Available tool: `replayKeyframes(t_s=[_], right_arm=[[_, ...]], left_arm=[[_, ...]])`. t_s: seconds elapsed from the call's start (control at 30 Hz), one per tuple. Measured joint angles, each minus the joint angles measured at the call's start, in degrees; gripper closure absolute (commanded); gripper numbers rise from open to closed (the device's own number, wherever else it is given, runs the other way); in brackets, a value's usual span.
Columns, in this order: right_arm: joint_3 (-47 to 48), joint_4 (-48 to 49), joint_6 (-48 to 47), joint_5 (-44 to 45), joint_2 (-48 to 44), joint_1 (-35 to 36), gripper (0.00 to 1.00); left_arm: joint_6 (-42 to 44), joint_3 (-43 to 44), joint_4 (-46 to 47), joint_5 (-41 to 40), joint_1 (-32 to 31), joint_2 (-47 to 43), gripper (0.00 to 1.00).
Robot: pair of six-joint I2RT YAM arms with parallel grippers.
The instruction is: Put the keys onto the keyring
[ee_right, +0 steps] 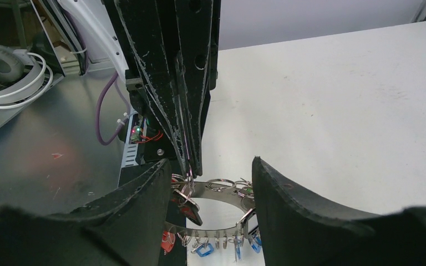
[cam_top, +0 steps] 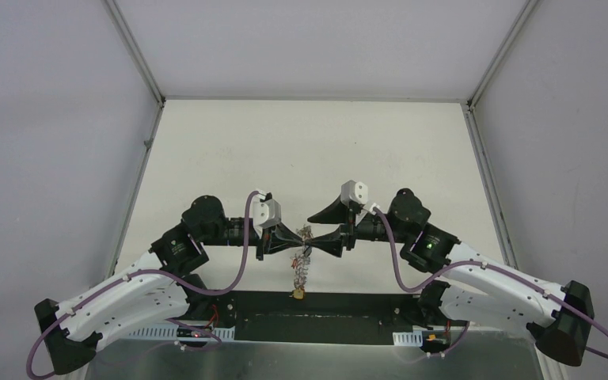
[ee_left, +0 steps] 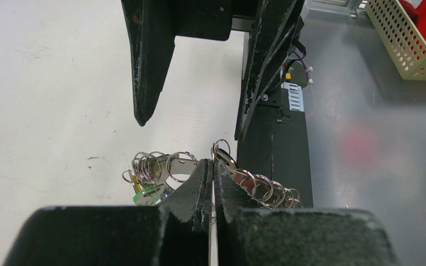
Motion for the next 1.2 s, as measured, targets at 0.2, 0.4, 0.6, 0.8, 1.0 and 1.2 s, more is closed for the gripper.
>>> replayKeyframes(t_s=[0.2, 0.4, 0.6, 0.8, 1.0, 1.2], right_arm=[[-0.6, 1.4, -0.1, -0.7, 1.4, 0.0, 0.43], [-3.2, 2.3, -0.2, -1.0, 1.5, 0.0, 0.43], [-5.3, 2.1, -0.2, -1.2, 1.5, 0.0, 0.43], [-5.3, 2.3, -0.2, -1.2, 1.5, 0.0, 0.43], [-5.3, 2.4, -0.2, -1.2, 1.5, 0.0, 0.43], [-5.2, 2.7, -0.2, -1.2, 1.5, 0.0, 0.43]], left_arm=[[0.0, 0.0, 0.9, 0.2, 0.0, 0.5, 1.00], [0.0, 0.0, 0.9, 0.2, 0.0, 0.5, 1.00], [0.0, 0.0, 0.9, 0.2, 0.0, 0.5, 1.00], [0.0, 0.0, 0.9, 0.3, 0.0, 0.5, 1.00], [0.0, 0.0, 0.9, 0.3, 0.0, 0.5, 1.00], [0.0, 0.0, 0.9, 0.3, 0.0, 0.5, 1.00]])
